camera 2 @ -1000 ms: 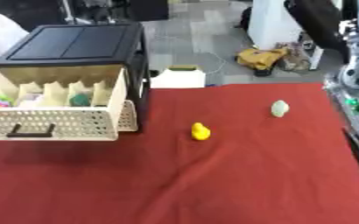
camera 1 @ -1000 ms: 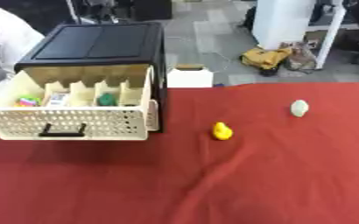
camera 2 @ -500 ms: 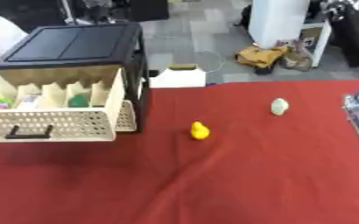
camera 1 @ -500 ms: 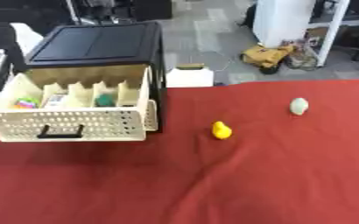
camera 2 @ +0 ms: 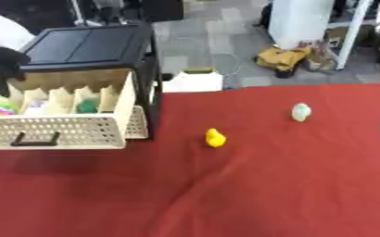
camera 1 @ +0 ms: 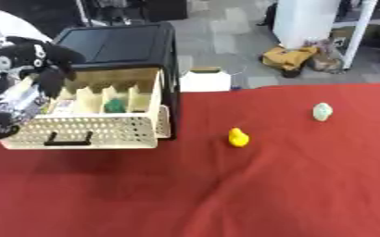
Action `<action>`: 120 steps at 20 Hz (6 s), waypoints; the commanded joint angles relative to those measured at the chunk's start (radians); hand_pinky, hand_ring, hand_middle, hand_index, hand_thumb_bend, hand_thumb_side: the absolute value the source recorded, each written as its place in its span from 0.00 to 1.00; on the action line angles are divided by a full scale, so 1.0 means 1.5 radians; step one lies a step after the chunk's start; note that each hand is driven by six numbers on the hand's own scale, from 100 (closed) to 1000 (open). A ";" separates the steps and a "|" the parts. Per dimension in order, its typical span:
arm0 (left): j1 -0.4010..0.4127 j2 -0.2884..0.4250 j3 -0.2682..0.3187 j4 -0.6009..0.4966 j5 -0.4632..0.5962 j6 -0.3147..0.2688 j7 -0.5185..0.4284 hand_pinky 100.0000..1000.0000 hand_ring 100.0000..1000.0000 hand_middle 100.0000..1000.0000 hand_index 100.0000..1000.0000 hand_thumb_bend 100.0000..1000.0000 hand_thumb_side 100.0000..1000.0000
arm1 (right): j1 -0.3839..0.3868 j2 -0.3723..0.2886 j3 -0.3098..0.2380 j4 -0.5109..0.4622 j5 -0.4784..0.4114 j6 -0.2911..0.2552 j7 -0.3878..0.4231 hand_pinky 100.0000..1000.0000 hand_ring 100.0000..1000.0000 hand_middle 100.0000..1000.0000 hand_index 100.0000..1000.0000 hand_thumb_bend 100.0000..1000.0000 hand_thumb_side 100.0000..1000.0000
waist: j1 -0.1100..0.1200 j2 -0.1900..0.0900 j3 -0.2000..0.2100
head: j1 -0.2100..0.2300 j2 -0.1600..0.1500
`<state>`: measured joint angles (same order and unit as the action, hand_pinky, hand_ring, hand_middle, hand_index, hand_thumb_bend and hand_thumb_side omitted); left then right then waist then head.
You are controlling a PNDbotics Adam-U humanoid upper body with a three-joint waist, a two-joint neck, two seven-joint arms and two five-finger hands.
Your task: Pick up objects from table and place into drawer.
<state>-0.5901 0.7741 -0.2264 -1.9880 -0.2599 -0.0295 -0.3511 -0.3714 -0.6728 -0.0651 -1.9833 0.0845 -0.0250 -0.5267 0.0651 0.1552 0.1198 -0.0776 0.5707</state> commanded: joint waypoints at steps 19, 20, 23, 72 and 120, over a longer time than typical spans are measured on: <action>0.024 0.161 -0.056 -0.008 0.043 0.014 -0.197 0.53 0.53 0.59 0.84 0.00 1.00 | 0.012 -0.012 -0.024 -0.011 -0.004 -0.006 -0.021 0.63 0.69 0.55 0.77 0.02 0.62 | -0.001 -0.007 -0.001 | -0.010 0.028; 0.025 0.160 -0.058 -0.008 0.048 0.017 -0.204 0.53 0.53 0.59 0.84 0.00 1.00 | 0.013 -0.011 -0.024 -0.011 -0.003 -0.005 -0.022 0.63 0.69 0.55 0.76 0.02 0.62 | -0.002 -0.007 -0.001 | -0.010 0.030; 0.025 0.159 -0.066 -0.008 0.064 0.031 -0.223 0.53 0.52 0.59 0.85 0.00 1.00 | 0.017 -0.008 -0.027 -0.011 -0.003 -0.004 -0.023 0.63 0.69 0.55 0.77 0.03 0.61 | -0.004 -0.006 -0.001 | -0.008 0.034; 0.028 0.132 -0.087 -0.008 -0.039 0.219 -0.268 0.49 0.53 0.59 0.88 0.00 1.00 | 0.006 0.027 -0.044 -0.011 0.004 0.032 -0.031 0.63 0.69 0.53 0.75 0.04 0.58 | -0.017 0.023 -0.014 | 0.024 0.043; -0.060 0.055 -0.090 0.123 -0.212 0.227 -0.256 0.44 0.69 0.76 0.92 0.00 1.00 | 0.012 0.040 -0.060 -0.011 0.001 0.038 -0.044 0.64 0.69 0.52 0.75 0.04 0.58 | -0.014 0.047 -0.032 | 0.022 -0.001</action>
<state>-0.6709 0.8406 -0.3744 -1.8239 -0.5601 0.3114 -0.7407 -0.3433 -0.5961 -0.1417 -1.9833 0.0859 0.0325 -0.5885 0.0468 0.2359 0.0737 -0.0462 0.5808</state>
